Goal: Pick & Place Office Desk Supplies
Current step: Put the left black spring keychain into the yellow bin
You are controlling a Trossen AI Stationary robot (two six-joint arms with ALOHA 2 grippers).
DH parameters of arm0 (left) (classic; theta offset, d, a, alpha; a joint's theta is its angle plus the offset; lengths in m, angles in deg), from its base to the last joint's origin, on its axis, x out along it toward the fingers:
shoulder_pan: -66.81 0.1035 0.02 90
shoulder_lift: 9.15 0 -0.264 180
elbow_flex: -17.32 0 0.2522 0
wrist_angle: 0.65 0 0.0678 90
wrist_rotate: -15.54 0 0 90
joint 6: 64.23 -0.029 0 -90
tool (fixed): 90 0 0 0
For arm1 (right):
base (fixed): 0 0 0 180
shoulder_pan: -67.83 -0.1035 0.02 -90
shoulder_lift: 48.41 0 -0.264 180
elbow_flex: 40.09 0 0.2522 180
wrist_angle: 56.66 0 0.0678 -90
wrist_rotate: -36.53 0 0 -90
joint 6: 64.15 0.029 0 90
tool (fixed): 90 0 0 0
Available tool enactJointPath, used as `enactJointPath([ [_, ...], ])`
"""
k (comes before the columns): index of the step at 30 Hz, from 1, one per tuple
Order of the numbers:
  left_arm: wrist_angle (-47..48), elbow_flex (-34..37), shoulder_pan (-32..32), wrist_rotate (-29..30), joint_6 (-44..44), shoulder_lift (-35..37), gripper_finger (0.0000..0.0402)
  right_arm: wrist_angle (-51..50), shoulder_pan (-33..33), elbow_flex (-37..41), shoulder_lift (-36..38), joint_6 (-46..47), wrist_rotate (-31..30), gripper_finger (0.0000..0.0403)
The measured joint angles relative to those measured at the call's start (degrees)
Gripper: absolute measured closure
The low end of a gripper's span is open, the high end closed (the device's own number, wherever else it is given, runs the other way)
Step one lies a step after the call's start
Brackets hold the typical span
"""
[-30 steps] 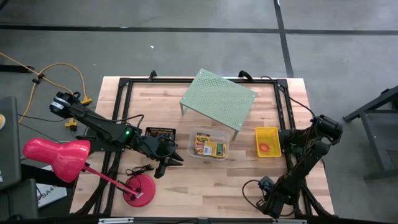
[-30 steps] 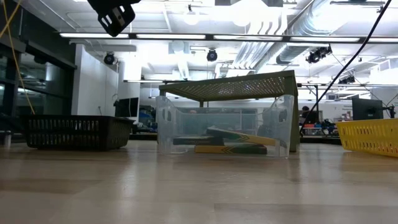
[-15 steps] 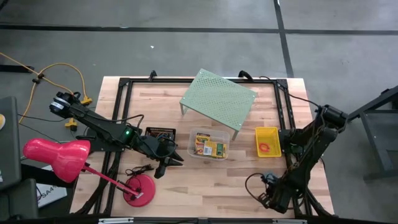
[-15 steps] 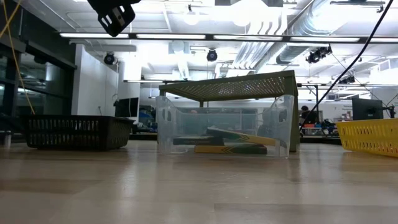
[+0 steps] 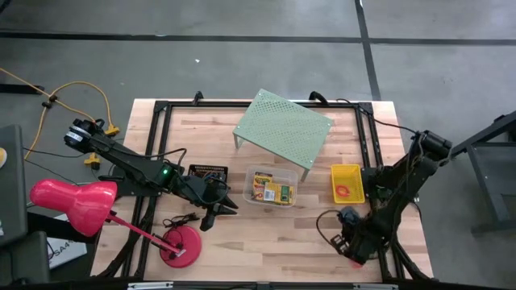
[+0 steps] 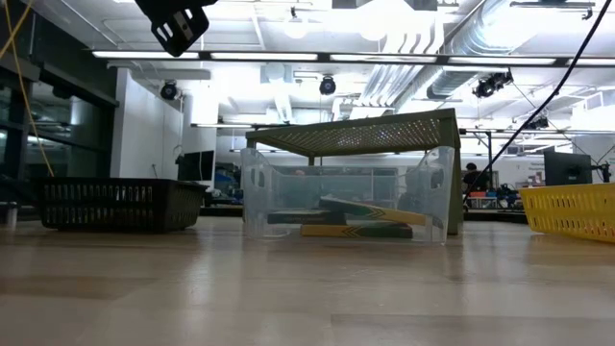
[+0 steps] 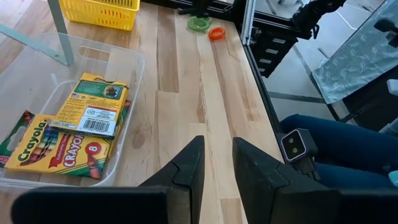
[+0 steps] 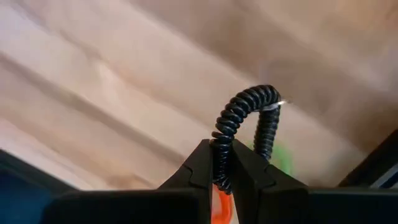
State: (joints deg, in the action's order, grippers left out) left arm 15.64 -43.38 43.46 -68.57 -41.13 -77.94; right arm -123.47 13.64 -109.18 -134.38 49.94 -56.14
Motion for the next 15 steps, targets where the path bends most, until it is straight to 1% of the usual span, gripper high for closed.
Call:
enactJointPath([
  [8, 0.01, 0.0, 0.0, 0.0, 0.01, 0.0, 0.0324, -12.16, 8.06, 0.0, 6.12, -6.4, -3.05, 0.0376],
  [15, 0.0, 0.0, -0.01, -0.02, 0.0, 0.0, 0.0324, -18.56, 17.86, 0.0, 8.82, -18.12, -3.87, 0.0374],
])
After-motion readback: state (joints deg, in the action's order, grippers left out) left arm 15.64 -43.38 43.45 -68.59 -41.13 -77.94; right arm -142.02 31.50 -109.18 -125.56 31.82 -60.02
